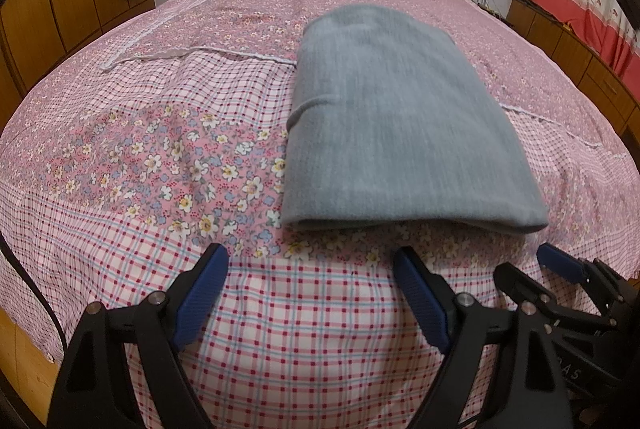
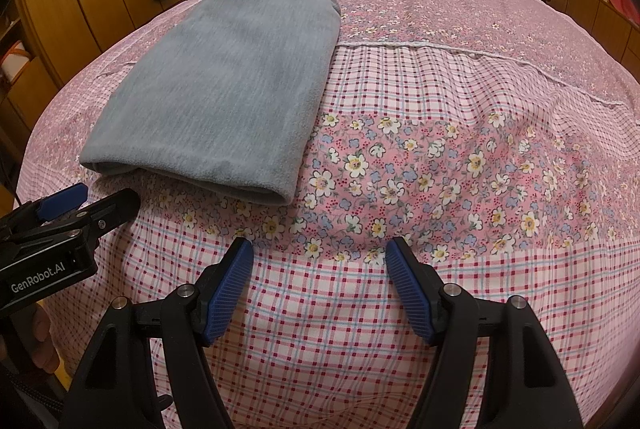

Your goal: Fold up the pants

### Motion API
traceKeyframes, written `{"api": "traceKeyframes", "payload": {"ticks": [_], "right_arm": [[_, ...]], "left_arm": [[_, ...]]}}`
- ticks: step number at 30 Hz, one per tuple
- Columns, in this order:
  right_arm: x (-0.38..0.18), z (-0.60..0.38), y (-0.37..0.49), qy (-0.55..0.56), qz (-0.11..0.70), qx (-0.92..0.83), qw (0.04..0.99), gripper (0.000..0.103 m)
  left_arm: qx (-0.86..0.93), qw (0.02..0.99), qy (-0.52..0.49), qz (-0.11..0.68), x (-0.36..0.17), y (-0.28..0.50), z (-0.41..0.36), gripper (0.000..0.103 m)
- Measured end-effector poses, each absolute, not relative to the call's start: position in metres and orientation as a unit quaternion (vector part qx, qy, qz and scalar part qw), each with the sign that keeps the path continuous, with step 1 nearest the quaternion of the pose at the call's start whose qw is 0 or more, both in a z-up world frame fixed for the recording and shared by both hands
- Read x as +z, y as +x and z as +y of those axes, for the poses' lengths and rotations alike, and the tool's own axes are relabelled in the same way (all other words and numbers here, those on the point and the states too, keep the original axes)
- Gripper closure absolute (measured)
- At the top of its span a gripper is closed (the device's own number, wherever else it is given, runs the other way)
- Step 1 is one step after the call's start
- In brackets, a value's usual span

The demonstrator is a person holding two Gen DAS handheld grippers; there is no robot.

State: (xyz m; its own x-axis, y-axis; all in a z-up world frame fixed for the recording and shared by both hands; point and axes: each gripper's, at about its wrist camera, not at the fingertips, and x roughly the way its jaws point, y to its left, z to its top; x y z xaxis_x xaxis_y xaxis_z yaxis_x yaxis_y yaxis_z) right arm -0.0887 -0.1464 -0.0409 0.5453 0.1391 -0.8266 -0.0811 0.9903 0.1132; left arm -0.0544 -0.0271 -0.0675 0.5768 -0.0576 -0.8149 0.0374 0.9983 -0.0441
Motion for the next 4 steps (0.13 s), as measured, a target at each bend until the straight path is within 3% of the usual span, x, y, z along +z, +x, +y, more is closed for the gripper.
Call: {"api": "traceKeyframes", "payload": {"ticks": [4], "right_arm": [[-0.0414, -0.1478, -0.0894, 0.030, 0.473, 0.063, 0.878, 0.032]], "left_arm": [[-0.027, 0.888, -0.011, 0.460, -0.0677, -0.0545, -0.0270, 0.015]]}}
